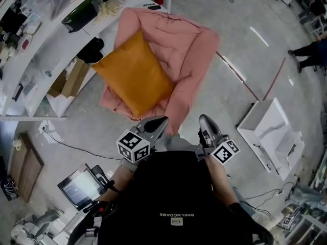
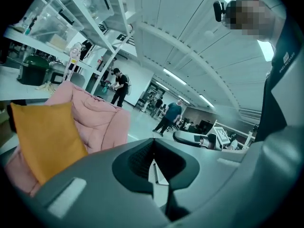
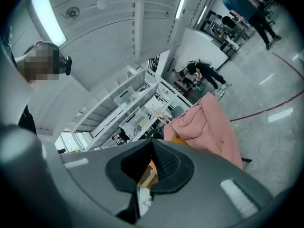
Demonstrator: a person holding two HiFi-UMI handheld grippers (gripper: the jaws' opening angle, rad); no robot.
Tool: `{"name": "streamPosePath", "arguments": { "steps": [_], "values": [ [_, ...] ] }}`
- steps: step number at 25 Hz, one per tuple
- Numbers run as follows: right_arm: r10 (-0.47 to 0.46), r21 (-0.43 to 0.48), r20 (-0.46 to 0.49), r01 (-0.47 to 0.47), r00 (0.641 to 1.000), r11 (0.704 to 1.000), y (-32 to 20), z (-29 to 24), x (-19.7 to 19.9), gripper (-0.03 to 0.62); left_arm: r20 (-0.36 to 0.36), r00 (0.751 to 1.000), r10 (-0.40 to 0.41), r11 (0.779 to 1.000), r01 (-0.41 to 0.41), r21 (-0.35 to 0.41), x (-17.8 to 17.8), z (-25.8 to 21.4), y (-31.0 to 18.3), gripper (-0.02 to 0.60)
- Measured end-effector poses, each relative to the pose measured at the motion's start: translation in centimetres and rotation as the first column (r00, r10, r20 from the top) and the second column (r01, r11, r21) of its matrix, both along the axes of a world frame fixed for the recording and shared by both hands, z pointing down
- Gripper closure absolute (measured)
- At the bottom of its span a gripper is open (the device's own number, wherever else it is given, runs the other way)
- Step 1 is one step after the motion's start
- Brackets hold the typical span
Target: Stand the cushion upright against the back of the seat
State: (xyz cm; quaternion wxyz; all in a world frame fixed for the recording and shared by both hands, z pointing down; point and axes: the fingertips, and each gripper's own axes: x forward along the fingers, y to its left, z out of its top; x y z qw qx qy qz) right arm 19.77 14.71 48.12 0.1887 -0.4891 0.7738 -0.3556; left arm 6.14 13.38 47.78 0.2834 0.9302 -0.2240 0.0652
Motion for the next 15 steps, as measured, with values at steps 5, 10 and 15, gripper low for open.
{"name": "streamPosePath", "arguments": {
  "steps": [5,10,15],
  "values": [
    [-0.105,0.004,0.006,0.105,0.994,0.995,-3.4,0.0,0.9,0.594,0.02,0.996,-0.092,0.996,0.092,0.002,1.5,0.3,-2.7,0.566],
    [-0.195,0.013,0.016,0.195,0.981,0.981,-4.5,-1.2,0.0,0.594,0.039,0.981,-0.188,0.982,0.187,0.016,0.8,-0.8,-3.9,0.509],
    [-0.275,0.017,0.013,0.275,0.961,0.961,-6.1,-1.0,-1.3,0.594,0.055,0.962,-0.267,0.963,0.266,0.032,-0.8,-0.8,-5.4,0.486]
  ]
}}
